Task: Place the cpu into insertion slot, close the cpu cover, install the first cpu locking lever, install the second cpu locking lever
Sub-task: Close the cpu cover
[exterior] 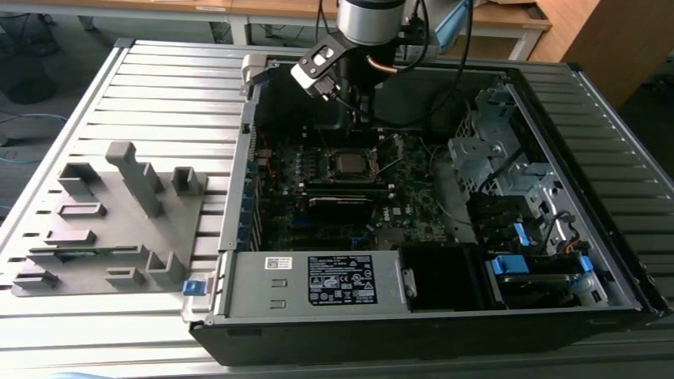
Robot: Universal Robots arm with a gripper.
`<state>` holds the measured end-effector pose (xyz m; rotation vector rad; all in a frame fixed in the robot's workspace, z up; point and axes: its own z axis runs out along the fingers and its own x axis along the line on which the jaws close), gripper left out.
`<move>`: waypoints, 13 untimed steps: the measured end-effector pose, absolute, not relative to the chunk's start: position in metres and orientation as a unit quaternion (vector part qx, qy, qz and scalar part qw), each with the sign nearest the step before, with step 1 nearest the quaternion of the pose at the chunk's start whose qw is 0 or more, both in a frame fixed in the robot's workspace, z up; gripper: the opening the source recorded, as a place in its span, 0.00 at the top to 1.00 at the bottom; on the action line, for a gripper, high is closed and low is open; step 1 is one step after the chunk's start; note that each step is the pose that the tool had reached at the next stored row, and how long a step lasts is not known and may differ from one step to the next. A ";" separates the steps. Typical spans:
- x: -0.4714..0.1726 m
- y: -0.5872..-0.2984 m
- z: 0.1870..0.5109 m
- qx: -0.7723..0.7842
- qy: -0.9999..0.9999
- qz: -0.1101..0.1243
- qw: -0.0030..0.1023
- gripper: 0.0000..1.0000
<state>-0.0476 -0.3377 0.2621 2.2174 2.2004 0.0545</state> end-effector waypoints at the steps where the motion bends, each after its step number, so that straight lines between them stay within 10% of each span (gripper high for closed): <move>1: -0.048 -0.338 0.262 0.710 0.704 0.017 0.009 0.89; 13: -0.047 -0.338 0.267 0.710 0.704 0.017 0.009 0.89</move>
